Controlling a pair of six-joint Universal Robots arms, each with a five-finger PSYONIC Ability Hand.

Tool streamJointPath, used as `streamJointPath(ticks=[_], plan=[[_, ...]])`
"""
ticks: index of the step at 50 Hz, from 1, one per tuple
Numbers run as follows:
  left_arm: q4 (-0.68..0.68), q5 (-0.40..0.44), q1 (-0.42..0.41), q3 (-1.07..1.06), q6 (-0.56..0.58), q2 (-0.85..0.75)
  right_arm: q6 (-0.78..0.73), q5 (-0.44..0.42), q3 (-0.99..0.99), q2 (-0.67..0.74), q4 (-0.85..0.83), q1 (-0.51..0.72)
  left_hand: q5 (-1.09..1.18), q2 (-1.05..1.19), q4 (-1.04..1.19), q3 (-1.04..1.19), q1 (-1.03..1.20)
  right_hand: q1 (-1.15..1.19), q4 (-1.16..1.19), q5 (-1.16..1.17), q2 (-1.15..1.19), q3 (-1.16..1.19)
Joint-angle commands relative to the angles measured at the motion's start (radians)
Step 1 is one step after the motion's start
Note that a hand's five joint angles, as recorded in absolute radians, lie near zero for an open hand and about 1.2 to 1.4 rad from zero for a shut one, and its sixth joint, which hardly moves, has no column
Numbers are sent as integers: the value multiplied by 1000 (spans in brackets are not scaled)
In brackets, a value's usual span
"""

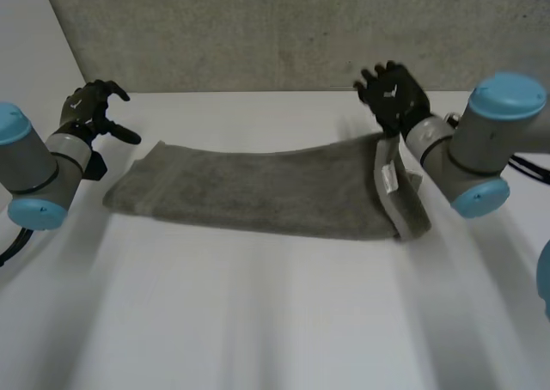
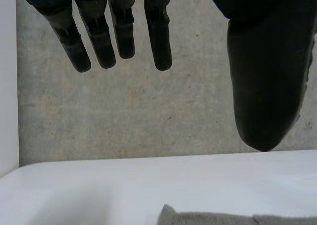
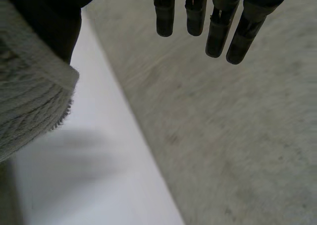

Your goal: Fold the towel.

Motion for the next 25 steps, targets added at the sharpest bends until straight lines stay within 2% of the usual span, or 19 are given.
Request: streamJointPath(ticks=[1,5,13,15,16,18,20,25], plan=[[1,3,0,-137,5,115,189,-107,-36,-48,-4,-5,-13,-53,-58,-59,-48,-68,-85,-69,-72,-75],[18,11,0,-267,6,199,182,-119,-18,-48,10,0,-16,-56,-61,-62,-51,-68,-85,-69,-72,-75],[65,15,1,-402,17,284,128,-99,54,-71,191,2,-28,-68,-72,-74,-62,-68,-85,-69,-72,-75],[71,17,1,-410,23,295,122,-84,111,-109,284,3,-31,-71,-75,-77,-65,67,51,66,63,61],[74,21,0,-412,38,299,122,-84,111,-109,284,3,-33,-74,-78,-80,-68,68,51,67,64,62],[74,27,-2,-409,58,301,125,-50,186,-153,352,3,-39,-79,-84,-86,-74,261,244,260,257,254],[74,37,-2,-402,83,301,123,-30,226,-175,367,3,-42,-82,-87,-89,-77,355,338,354,351,349],[76,61,-8,-387,173,292,120,19,364,-251,363,0,-60,-100,-105,-106,-95,353,337,352,349,347]])
